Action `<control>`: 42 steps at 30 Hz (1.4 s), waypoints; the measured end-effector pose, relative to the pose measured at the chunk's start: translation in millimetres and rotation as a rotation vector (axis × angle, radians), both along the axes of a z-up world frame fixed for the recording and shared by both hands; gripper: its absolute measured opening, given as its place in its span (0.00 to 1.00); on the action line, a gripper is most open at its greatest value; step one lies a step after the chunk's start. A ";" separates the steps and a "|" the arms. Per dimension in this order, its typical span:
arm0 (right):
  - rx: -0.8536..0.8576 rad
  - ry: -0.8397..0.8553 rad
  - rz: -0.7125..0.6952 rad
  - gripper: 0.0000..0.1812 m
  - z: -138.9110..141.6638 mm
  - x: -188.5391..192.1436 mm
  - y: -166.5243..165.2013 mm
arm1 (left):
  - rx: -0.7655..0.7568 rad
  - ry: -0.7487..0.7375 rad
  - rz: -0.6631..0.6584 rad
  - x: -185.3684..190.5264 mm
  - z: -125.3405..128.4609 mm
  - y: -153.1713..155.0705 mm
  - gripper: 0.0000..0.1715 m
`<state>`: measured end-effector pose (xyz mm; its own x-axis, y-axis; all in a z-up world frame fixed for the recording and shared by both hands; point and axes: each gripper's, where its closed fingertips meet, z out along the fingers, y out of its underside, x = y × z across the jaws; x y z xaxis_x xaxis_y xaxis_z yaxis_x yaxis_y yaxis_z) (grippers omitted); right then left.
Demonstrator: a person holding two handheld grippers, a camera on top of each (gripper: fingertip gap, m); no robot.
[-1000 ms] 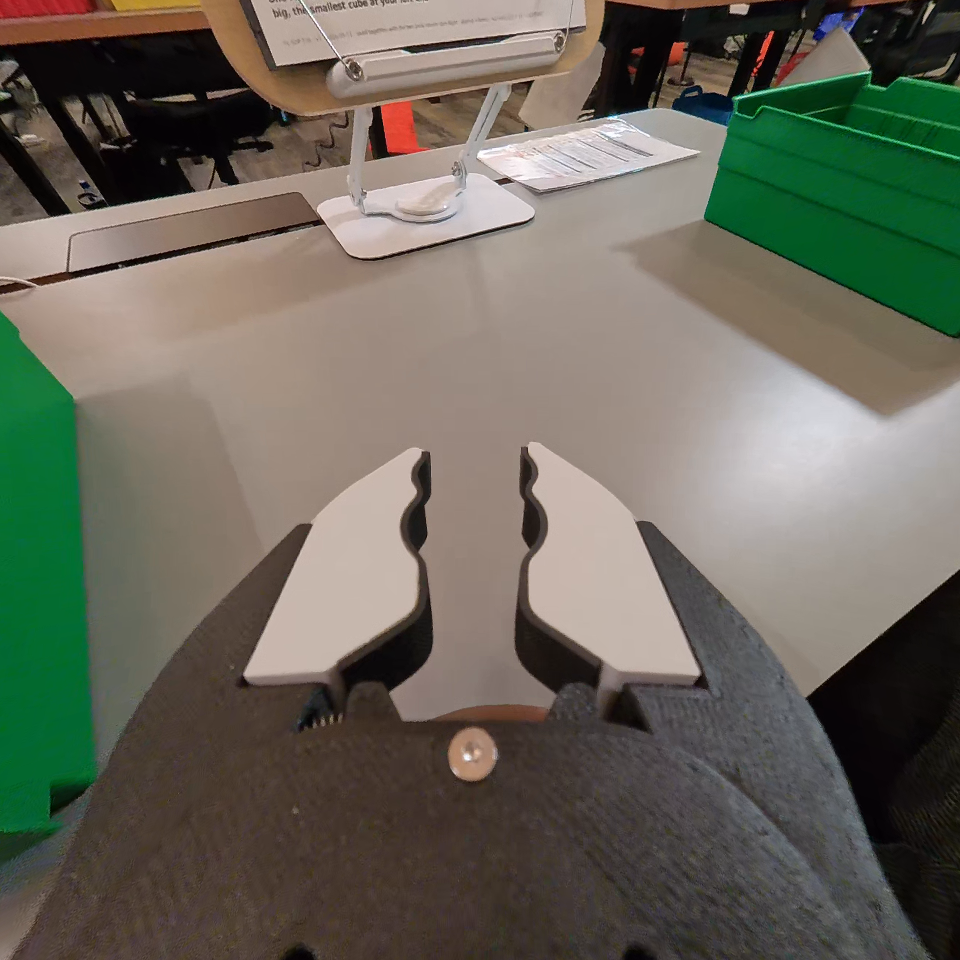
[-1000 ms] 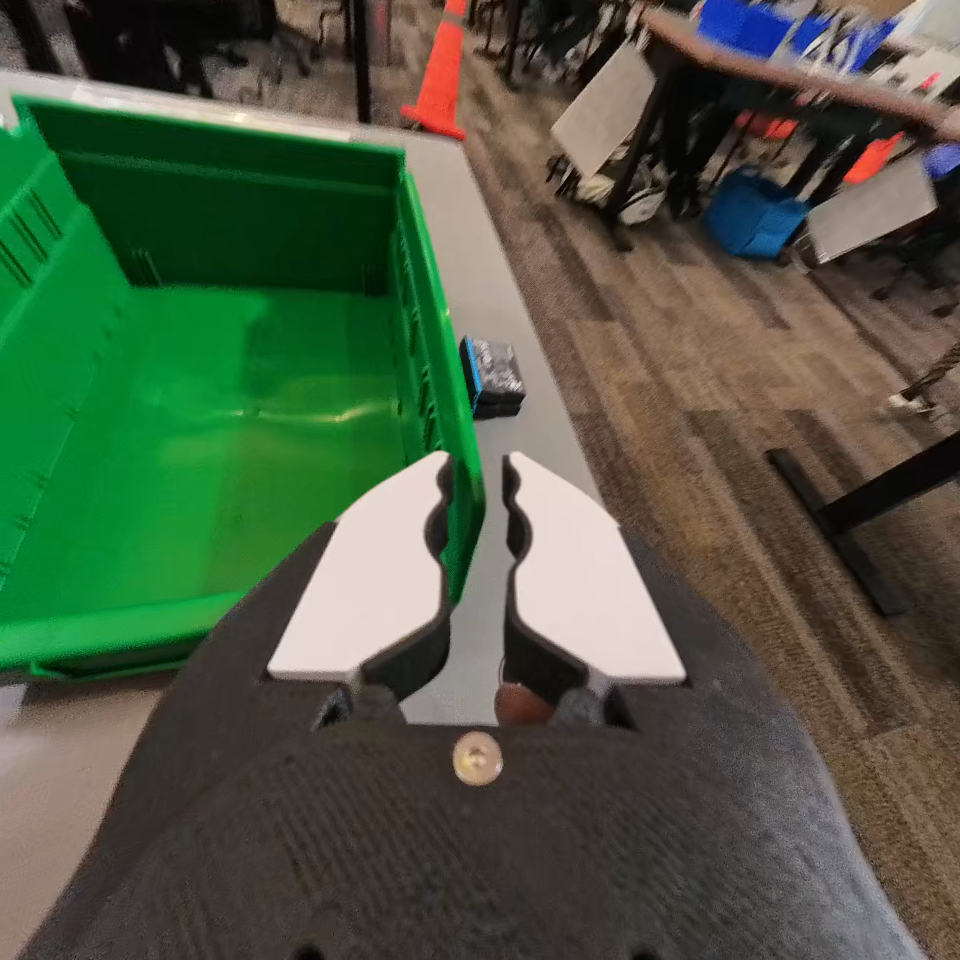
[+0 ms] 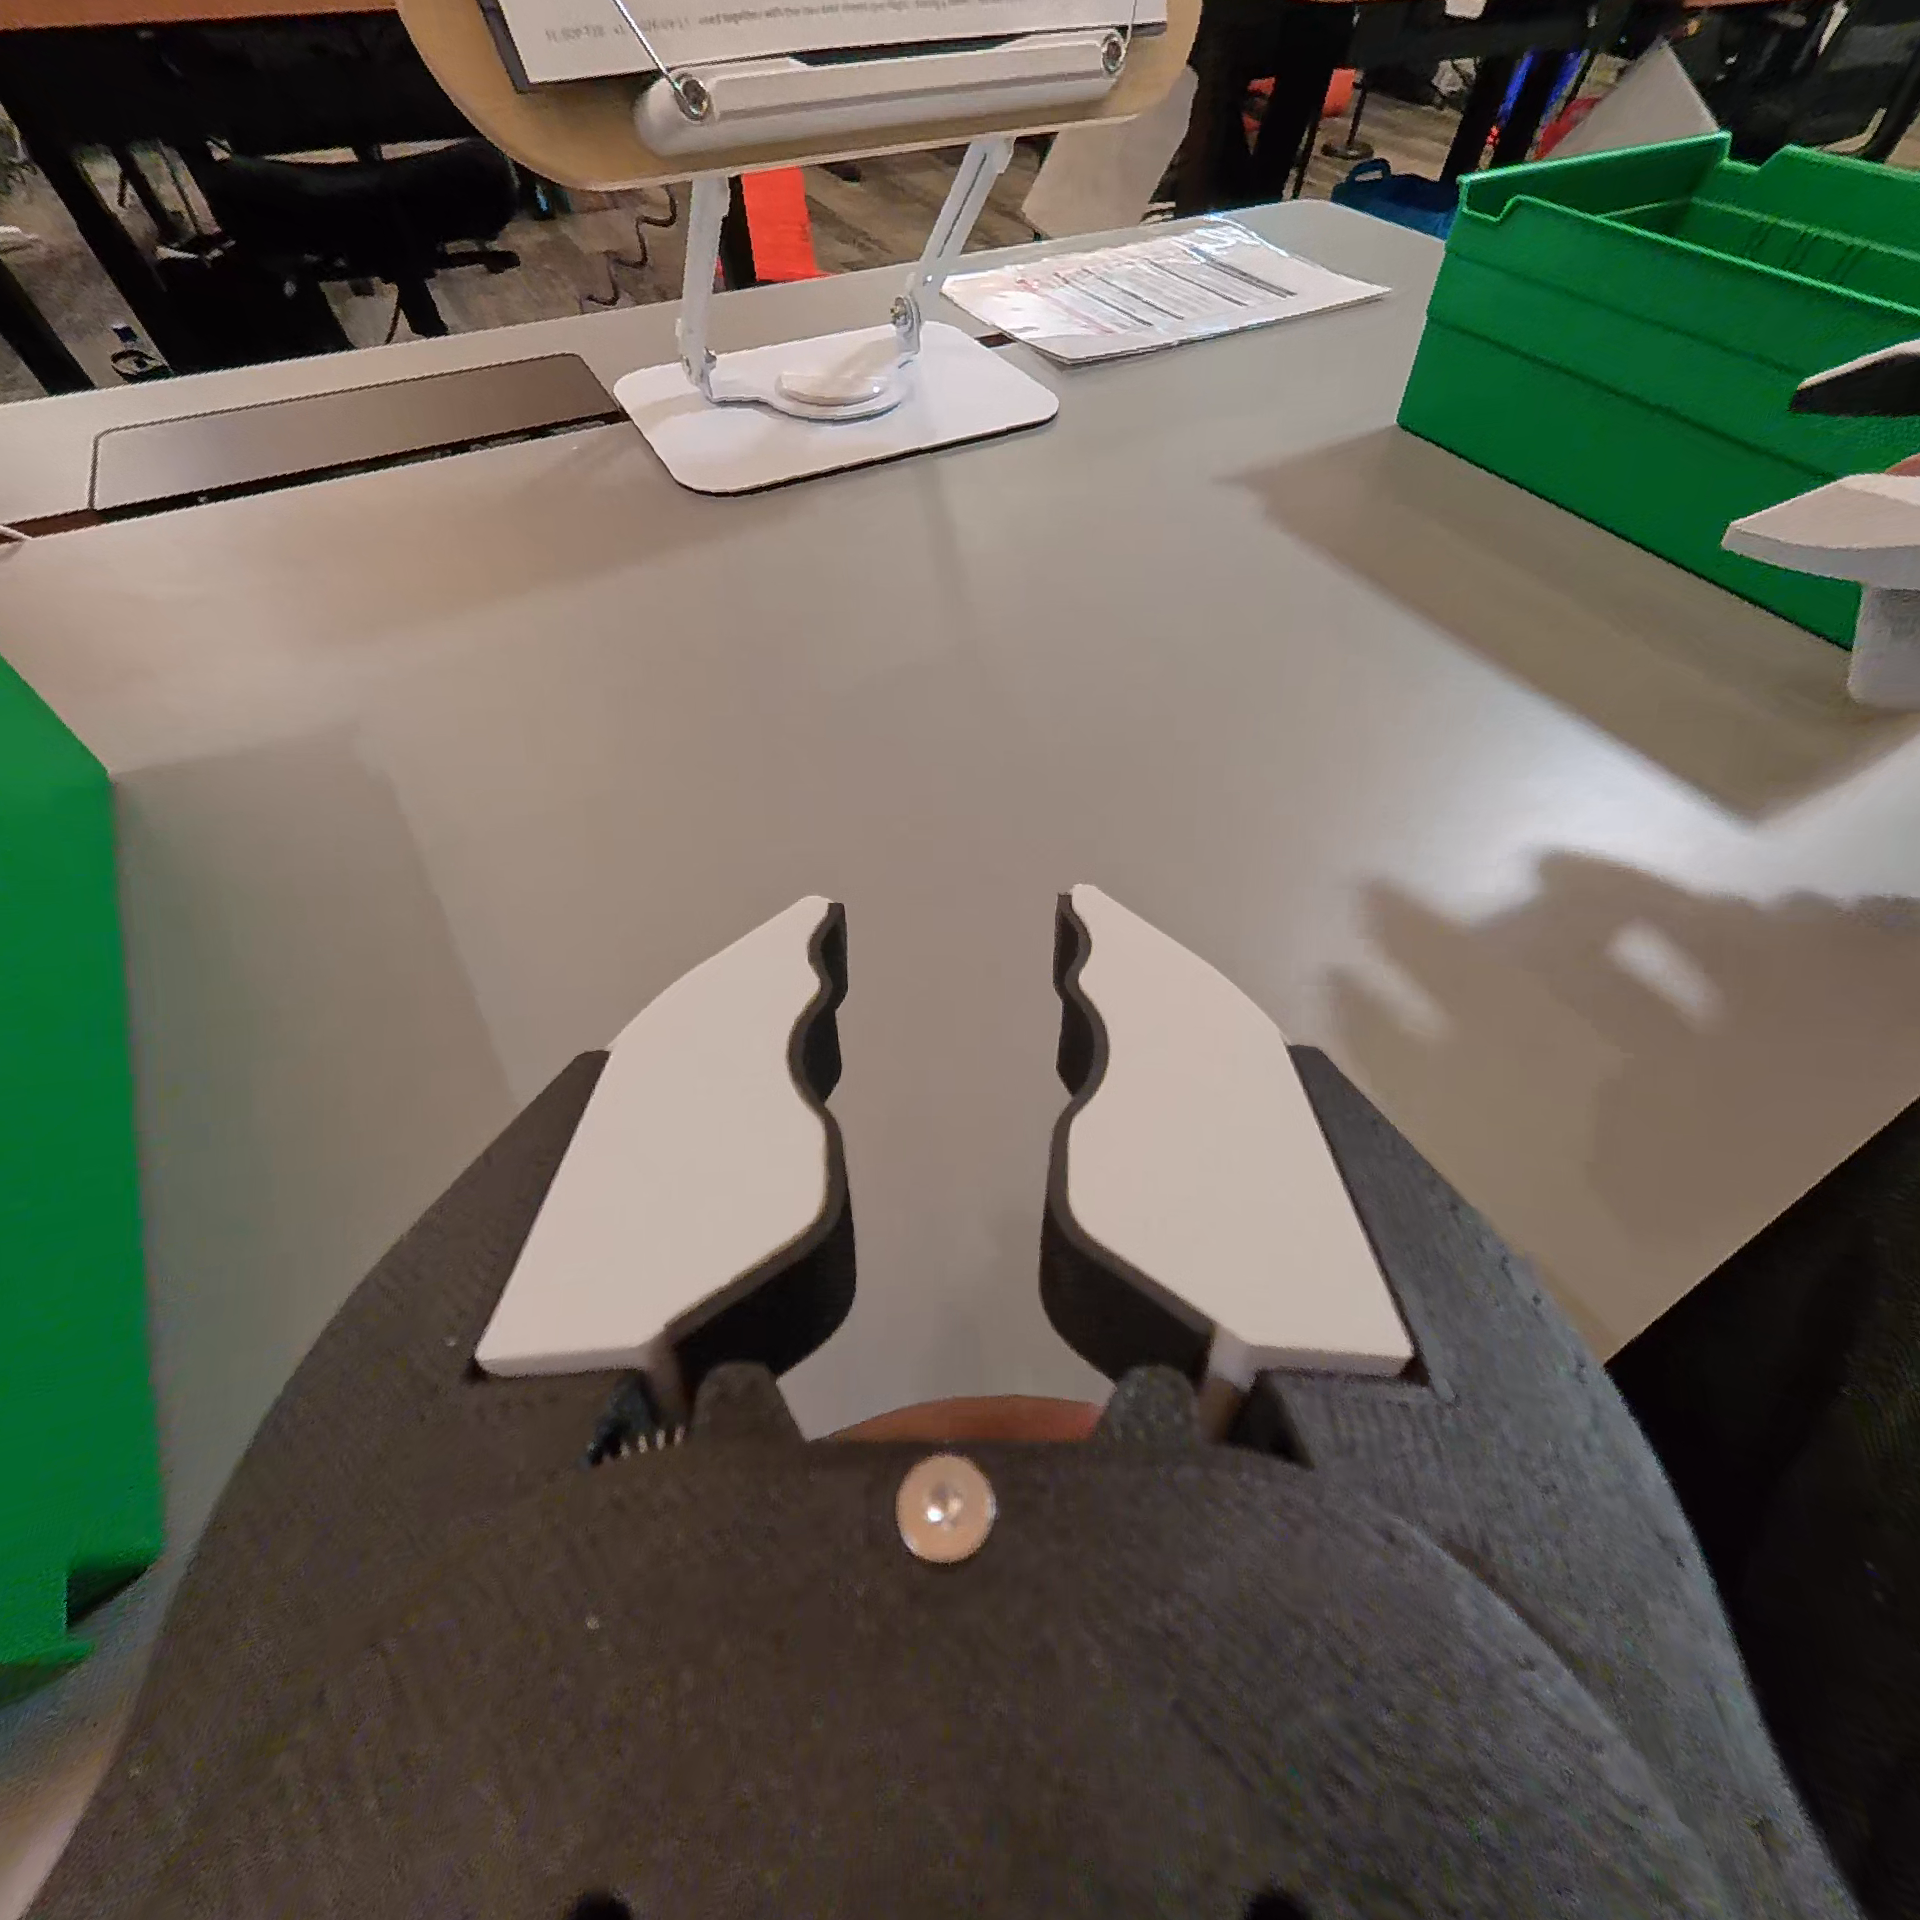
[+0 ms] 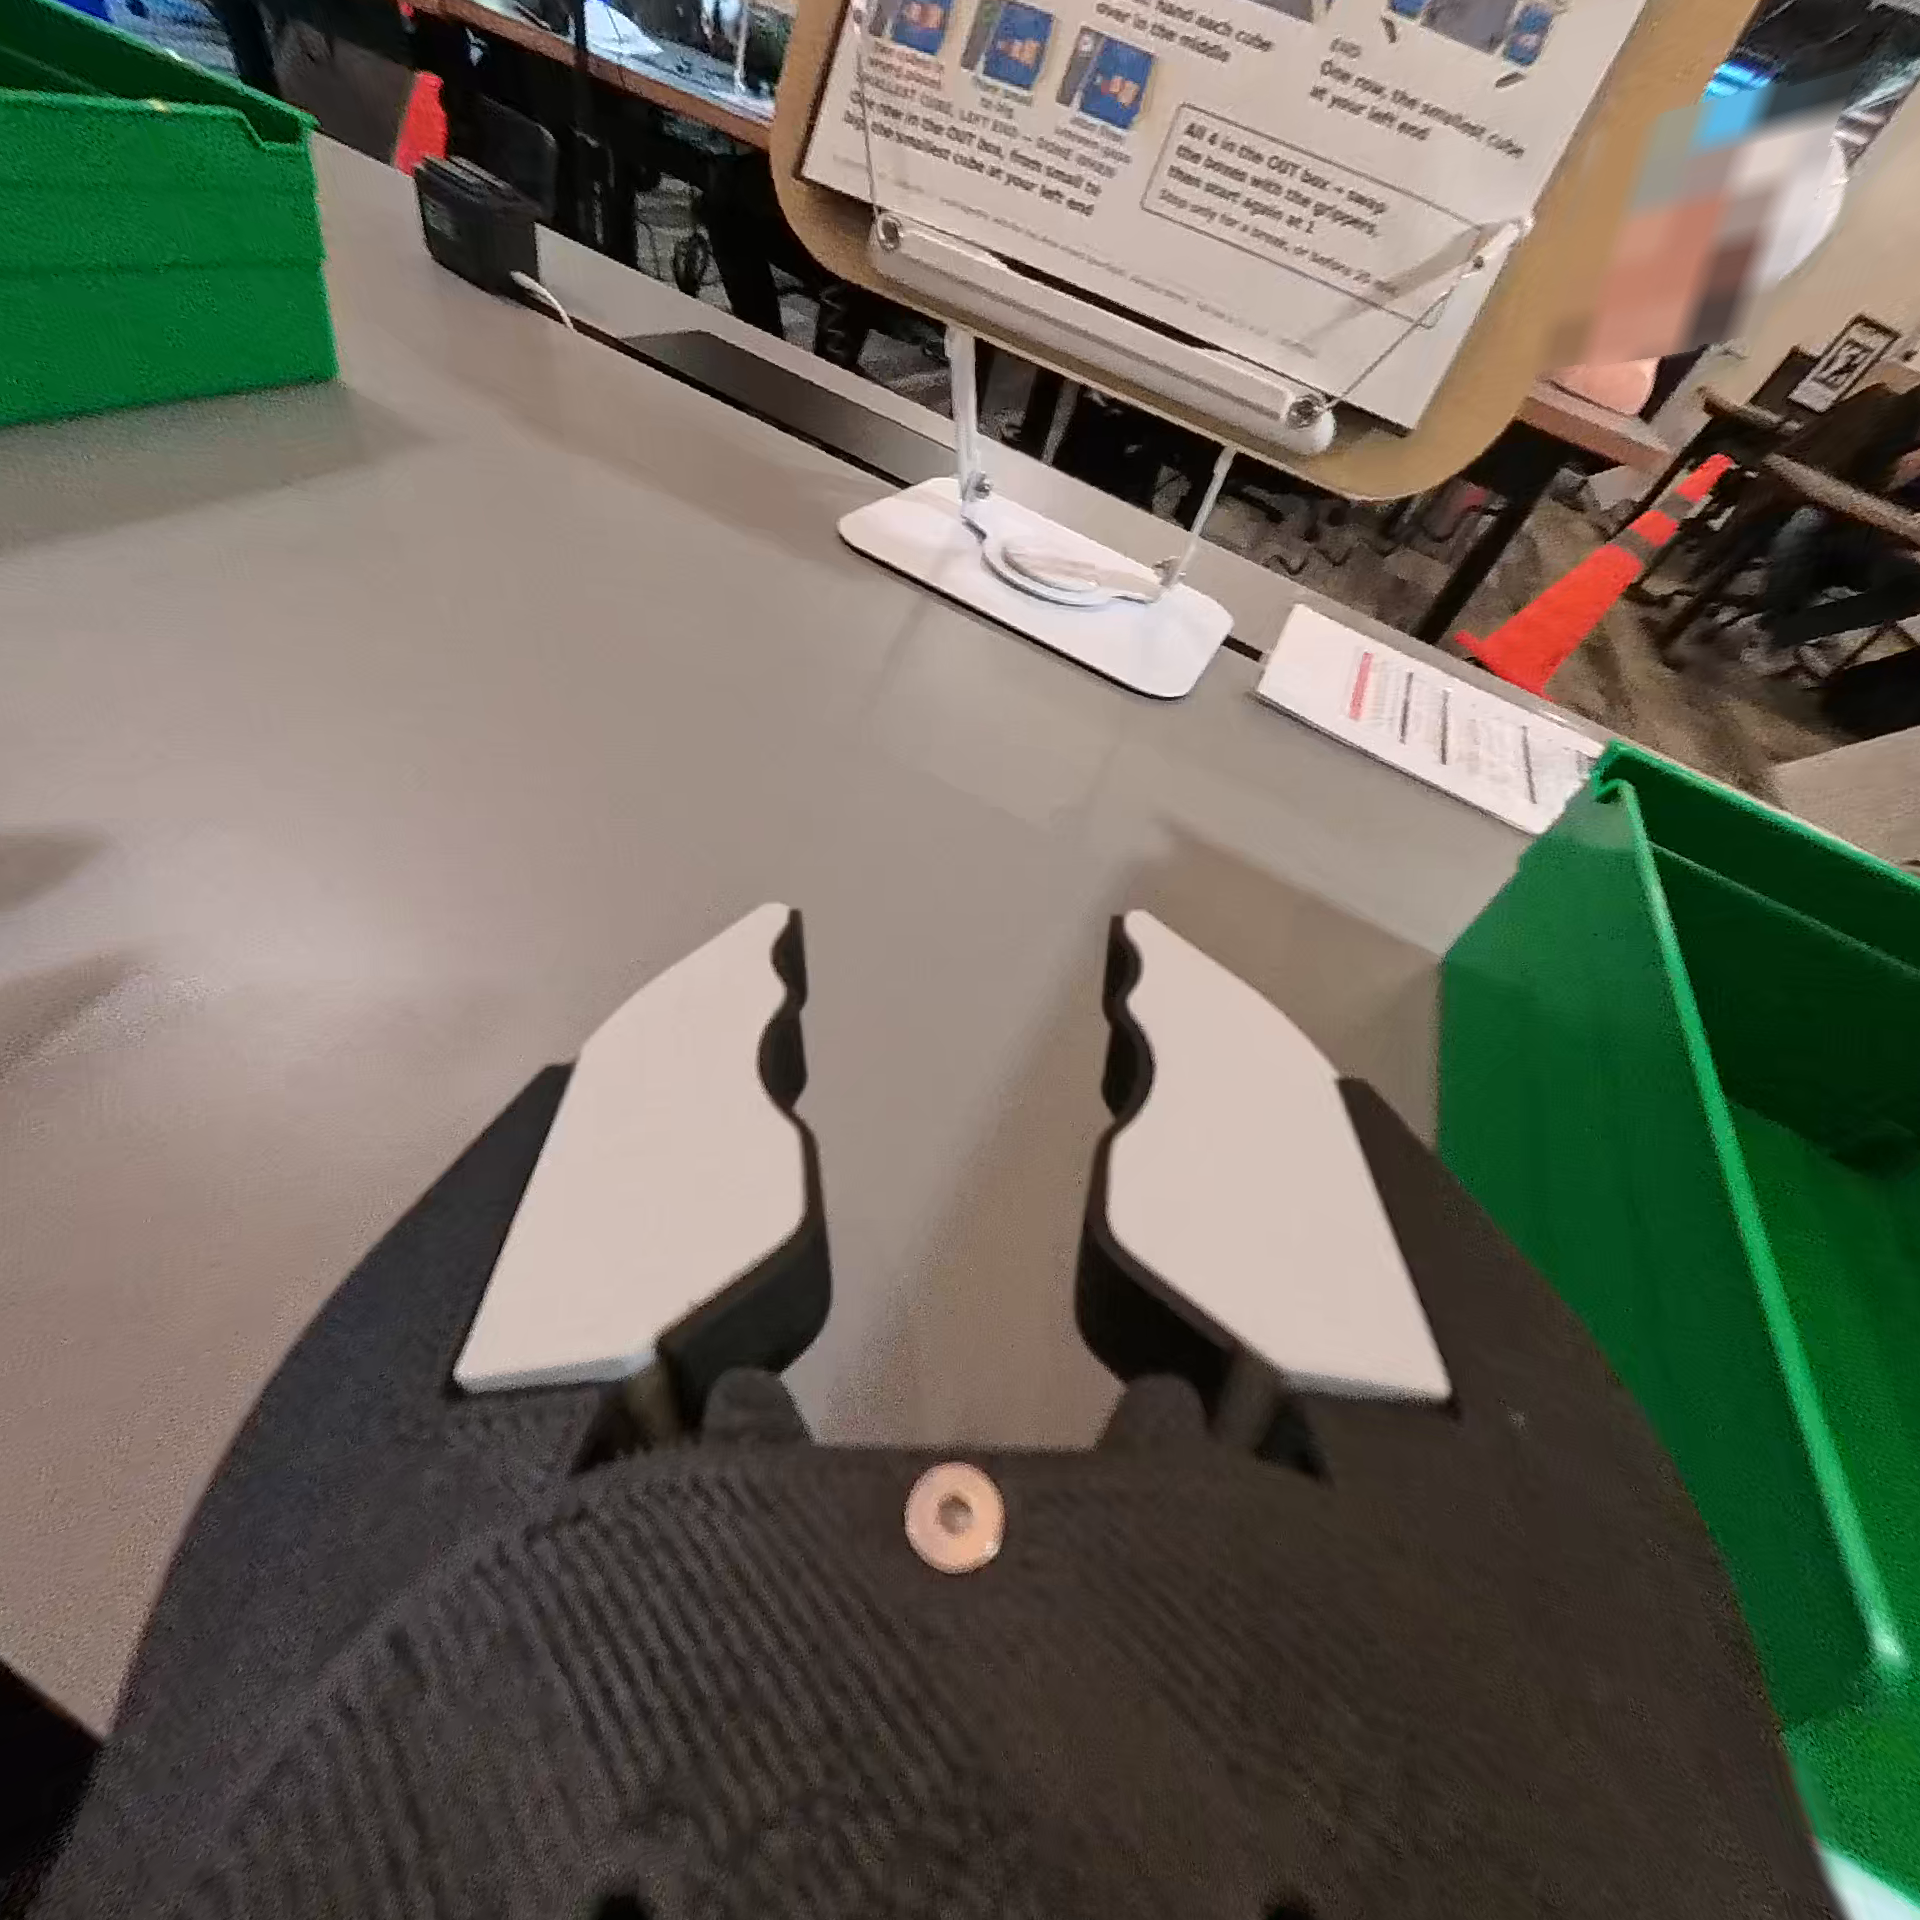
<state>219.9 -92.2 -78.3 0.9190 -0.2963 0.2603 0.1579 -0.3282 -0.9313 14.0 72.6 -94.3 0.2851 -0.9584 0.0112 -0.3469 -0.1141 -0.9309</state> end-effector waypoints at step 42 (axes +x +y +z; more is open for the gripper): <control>-0.004 -0.007 -0.021 0.34 -9.1 10.7 3.3 | -0.123 -0.006 -0.152 11.6 -3.3 -38.1 0.27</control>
<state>230.6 -88.9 -87.4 0.9107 -0.3144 0.2681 0.1578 -0.3350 -0.9289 25.7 34.6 -97.6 0.1363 -0.9818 0.1321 -0.3637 -0.1736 -0.9152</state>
